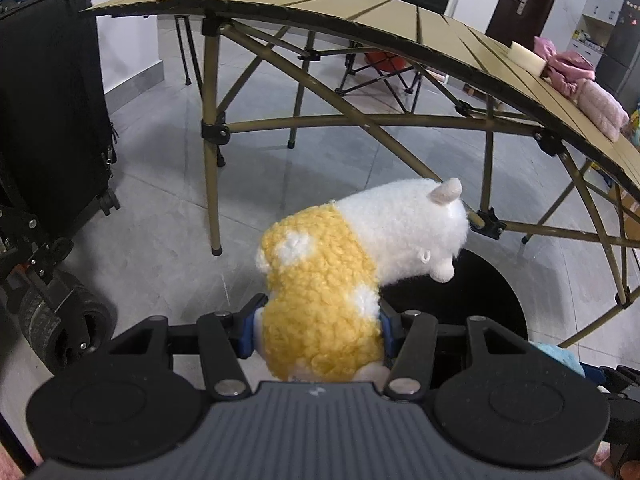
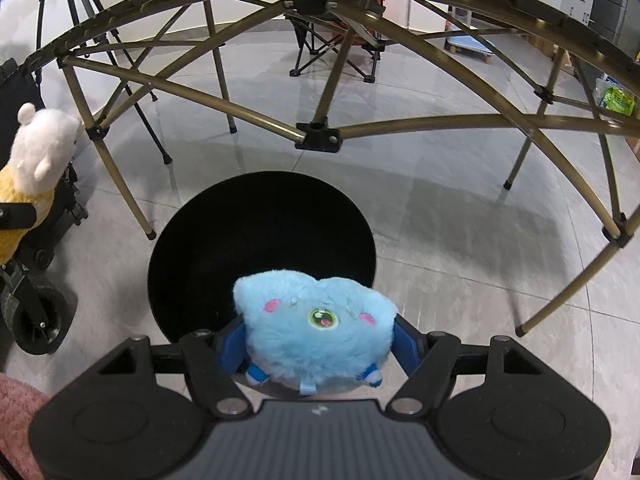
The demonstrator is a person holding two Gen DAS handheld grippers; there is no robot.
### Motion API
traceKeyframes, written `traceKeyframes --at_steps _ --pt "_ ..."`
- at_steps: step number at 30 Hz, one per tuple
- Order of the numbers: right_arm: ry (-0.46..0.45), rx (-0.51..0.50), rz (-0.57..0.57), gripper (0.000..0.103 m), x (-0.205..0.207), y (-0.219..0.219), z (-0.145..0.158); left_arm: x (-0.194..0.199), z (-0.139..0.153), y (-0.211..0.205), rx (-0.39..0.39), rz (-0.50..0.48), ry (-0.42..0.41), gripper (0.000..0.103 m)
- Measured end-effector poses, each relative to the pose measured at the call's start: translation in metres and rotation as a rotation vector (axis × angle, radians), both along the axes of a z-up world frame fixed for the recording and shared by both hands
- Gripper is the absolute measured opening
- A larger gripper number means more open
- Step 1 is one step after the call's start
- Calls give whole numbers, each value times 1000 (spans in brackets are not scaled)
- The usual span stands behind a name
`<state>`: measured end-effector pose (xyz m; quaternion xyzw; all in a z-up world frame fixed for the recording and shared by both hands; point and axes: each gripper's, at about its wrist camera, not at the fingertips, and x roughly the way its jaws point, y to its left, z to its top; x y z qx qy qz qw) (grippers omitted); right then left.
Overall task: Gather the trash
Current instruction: 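Carry the blue plush and sheep plush down over the black bin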
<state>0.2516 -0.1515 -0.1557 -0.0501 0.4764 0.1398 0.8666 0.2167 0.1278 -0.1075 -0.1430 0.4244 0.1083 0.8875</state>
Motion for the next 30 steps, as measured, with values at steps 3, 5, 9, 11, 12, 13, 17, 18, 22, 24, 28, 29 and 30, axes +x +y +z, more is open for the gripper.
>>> traceKeyframes --at_steps 3,5,9,11,12,13,17,18,22,24,28,29,30 --pt "4 4 6 71 8 6 0 1 0 5 0 12 1 55" --pt "3 6 13 71 13 11 0 3 -1 8 1 23 4 55" --pt "-4 7 29 71 24 22 1 6 -3 15 0 41 13 55" --pt "-5 6 35 71 31 28 1 8 -5 18 3 50 18 55" --pt "-3 6 37 71 34 31 1 9 -5 19 4 54 20 55" --pt "-1 6 39 71 37 33 0 10 -6 21 6 57 22 55" --pt "13 6 41 71 50 42 -4 13 -10 26 7 71 32 55" --pt "15 6 42 71 52 44 -5 13 -10 27 7 75 34 55" --pt "27 12 48 71 60 53 -8 16 -14 32 7 86 43 55" --pt "35 14 51 71 63 57 -10 17 -15 34 7 86 46 55" --pt "57 11 53 71 68 62 -17 18 -16 36 6 88 50 55" --pt "64 13 53 71 69 63 -19 19 -17 36 4 89 52 55" --pt "69 15 55 71 69 64 -20 19 -18 37 3 90 54 55"
